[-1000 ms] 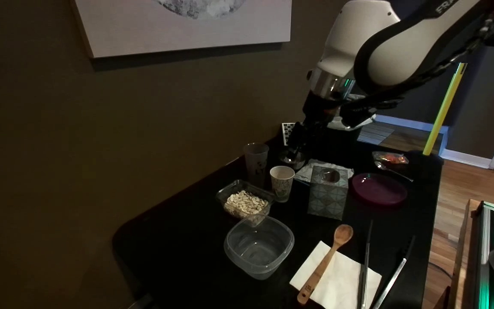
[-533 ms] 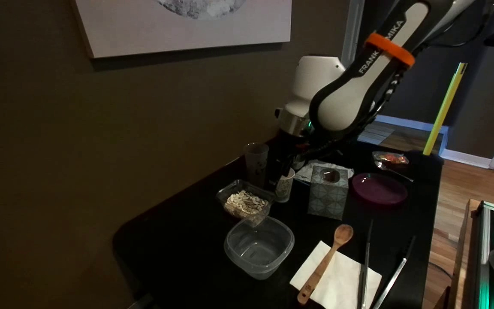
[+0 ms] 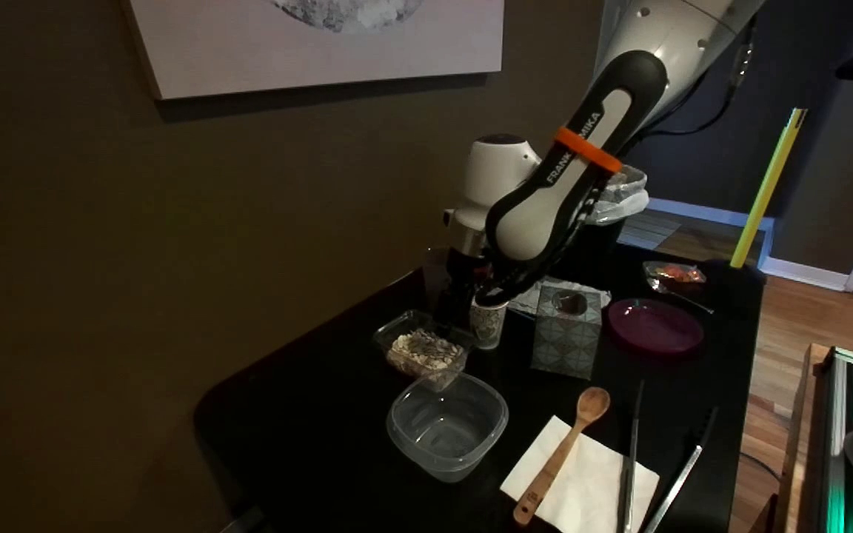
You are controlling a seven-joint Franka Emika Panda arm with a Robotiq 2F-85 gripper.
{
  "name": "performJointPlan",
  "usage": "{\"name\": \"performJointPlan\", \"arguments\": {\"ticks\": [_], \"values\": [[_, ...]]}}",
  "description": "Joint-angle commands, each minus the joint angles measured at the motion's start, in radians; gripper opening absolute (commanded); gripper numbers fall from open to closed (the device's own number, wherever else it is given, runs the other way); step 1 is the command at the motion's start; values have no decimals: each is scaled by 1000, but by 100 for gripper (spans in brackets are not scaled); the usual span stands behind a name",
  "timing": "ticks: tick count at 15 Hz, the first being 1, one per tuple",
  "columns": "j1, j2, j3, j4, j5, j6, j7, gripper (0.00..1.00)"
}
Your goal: Move some white objects from the bowl to the paper towel, then wrap the and put them in the bin
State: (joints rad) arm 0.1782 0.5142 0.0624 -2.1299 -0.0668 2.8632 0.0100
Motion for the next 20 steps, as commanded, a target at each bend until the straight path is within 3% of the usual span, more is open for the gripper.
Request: {"name": "performJointPlan", "arguments": {"ticks": [1,3,4,5,13,16,20], "values": [[64,113,-36,132,-18,-13,72,100],[90,150,-50,179,-17,-20,96,100],[106,166,-62,198,-20,-22,110,76],[118,179,-70,215,-22,-22,118,75],[160,225,-121,275,-16,-44,171,12],[162,240,-118,278,-15,-50,173,11],[161,256,-112,279,-12,-59,170,29]]}}
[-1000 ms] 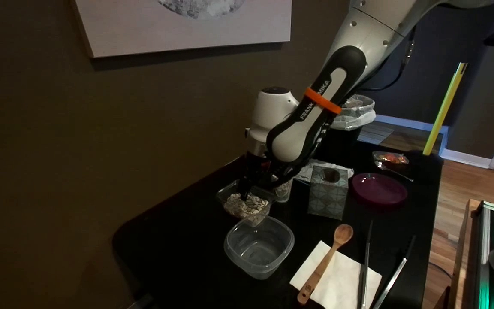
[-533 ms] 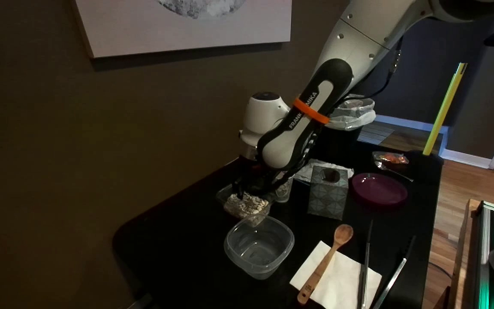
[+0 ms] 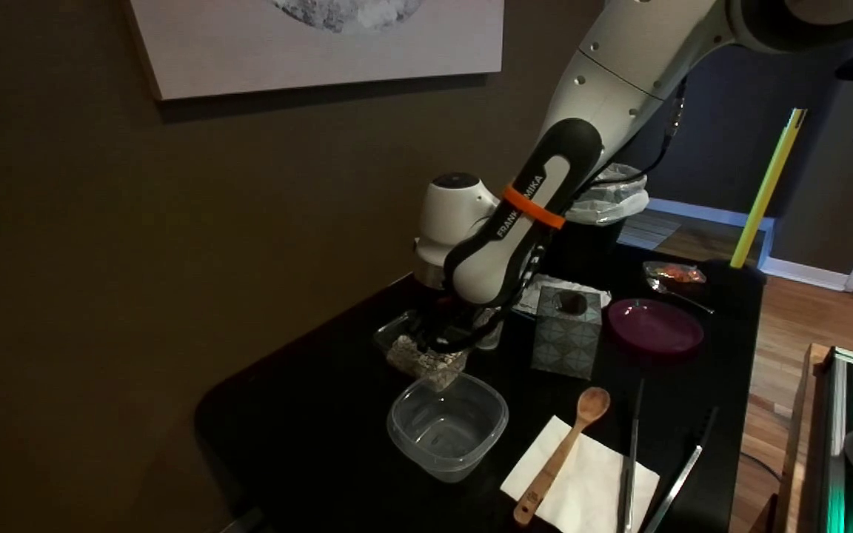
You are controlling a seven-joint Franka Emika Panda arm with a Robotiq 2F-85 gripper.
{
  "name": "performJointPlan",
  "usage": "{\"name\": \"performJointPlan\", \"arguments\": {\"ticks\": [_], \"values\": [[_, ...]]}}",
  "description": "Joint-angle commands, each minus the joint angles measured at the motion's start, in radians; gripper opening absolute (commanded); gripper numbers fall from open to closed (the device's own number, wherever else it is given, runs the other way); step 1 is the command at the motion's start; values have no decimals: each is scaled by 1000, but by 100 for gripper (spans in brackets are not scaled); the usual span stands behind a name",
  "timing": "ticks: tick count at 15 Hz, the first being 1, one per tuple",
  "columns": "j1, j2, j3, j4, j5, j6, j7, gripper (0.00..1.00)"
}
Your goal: Move some white objects from the bowl to the paper towel, then wrap the and put them in the bin
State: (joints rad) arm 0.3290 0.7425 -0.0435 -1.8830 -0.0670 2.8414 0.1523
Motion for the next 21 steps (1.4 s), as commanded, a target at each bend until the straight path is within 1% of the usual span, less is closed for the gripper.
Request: {"name": "performJointPlan", "arguments": {"ticks": [1,2,3,5,6,7,8,11,12,13,15,21], "values": [[13,31,-7,33,-13,-39,28,30],[13,35,-7,34,-13,-39,28,34],[13,38,-7,36,-14,-41,27,41],[13,43,-7,38,-14,-42,26,33],[14,45,-8,38,-14,-43,26,34],[14,48,-8,39,-14,-44,25,31],[14,50,-8,41,-15,-46,25,30],[12,56,-5,48,-15,-57,23,18],[11,58,-4,50,-15,-60,22,7],[11,59,-4,52,-15,-62,22,7],[9,56,-2,53,-15,-66,22,0],[4,37,-1,44,-12,-69,22,0]]}}
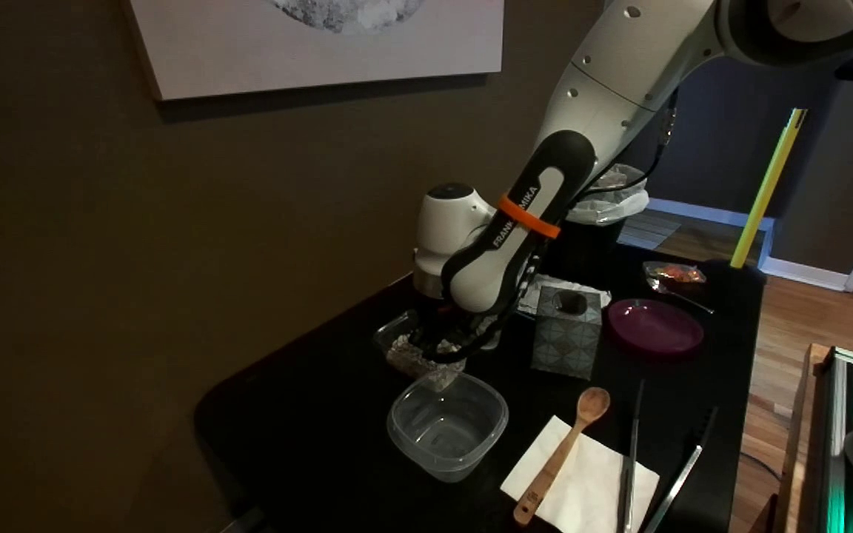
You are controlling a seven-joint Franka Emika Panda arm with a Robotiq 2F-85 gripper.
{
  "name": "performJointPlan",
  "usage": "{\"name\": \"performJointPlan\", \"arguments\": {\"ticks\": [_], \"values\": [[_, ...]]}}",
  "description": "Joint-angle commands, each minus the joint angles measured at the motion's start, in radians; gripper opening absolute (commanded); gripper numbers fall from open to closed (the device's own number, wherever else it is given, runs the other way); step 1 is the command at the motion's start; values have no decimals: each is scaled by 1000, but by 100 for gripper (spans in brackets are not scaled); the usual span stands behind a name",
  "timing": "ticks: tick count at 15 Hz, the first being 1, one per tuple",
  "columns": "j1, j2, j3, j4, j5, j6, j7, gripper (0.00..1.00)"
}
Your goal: Move some white objects from the bowl to the paper towel, then wrap the and put them in the bin
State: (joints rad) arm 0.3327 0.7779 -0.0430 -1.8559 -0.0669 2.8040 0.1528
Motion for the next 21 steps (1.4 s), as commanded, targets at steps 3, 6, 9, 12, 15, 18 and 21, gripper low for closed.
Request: {"name": "performJointPlan", "arguments": {"ticks": [3,6,9,12,15,18,21], "values": [[0,-24,-4,9,-12,-34,23,0],[-1,-62,-6,0,-12,-44,25,0],[-11,-97,-1,-8,-10,-68,26,0],[-14,-158,-9,-37,-21,-116,33,0],[-8,-267,-56,-112,-62,-169,57,0],[-10,-392,-136,-213,-153,-157,130,0],[-33,-508,-215,-308,-264,-161,225,0]]}}
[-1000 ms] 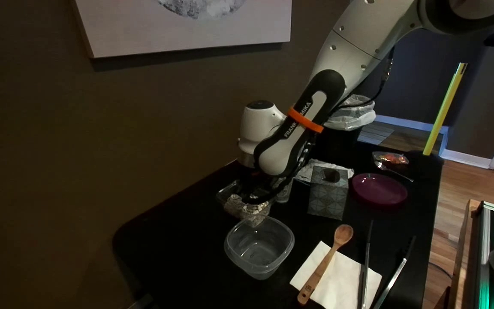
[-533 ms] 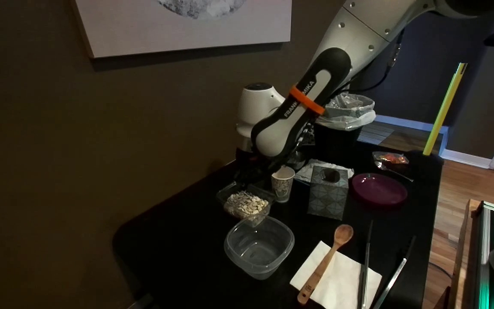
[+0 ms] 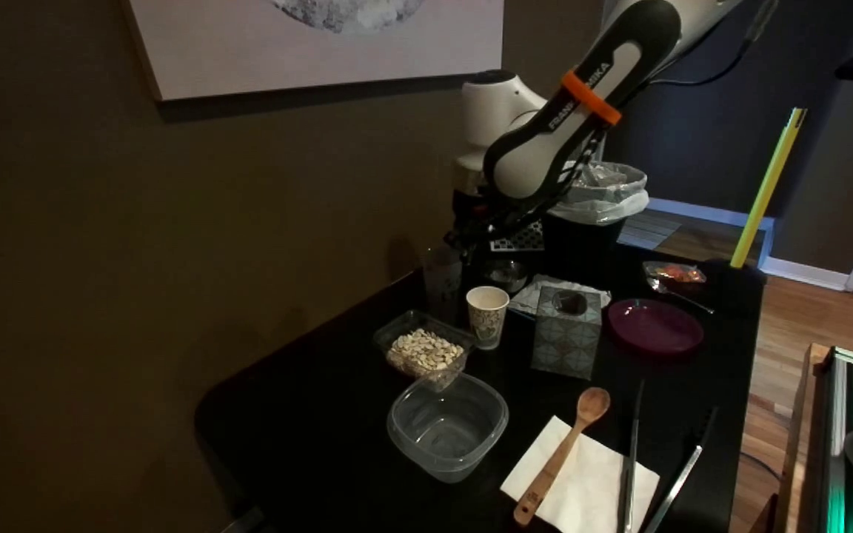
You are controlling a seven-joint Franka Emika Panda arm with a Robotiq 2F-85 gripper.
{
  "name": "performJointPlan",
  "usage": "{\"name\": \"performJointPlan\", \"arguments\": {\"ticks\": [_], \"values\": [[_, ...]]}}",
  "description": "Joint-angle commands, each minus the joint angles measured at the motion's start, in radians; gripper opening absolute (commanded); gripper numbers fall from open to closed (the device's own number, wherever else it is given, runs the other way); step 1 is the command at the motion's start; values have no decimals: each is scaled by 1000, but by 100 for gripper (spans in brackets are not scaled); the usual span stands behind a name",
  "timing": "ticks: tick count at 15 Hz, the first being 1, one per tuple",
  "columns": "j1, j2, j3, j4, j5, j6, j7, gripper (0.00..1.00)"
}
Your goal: Move some white objects from the bowl to the paper towel, then wrap the and put them in the bin
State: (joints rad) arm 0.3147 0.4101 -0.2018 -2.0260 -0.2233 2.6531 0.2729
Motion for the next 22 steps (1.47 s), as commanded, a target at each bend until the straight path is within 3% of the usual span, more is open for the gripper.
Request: {"name": "performJointPlan", "arguments": {"ticks": [1,4,6,10,14,17,22], "values": [[-24,-175,-80,-166,-150,-32,146,0],[-74,-266,-110,-250,-271,-94,289,0],[-134,-306,-91,-314,-296,-116,344,0],[-240,-331,-65,-434,-312,-43,400,0],[-323,-288,-76,-522,-297,208,381,0],[-349,-229,-109,-553,-284,404,364,0],[-391,-111,-101,-517,-271,552,341,0]]}}
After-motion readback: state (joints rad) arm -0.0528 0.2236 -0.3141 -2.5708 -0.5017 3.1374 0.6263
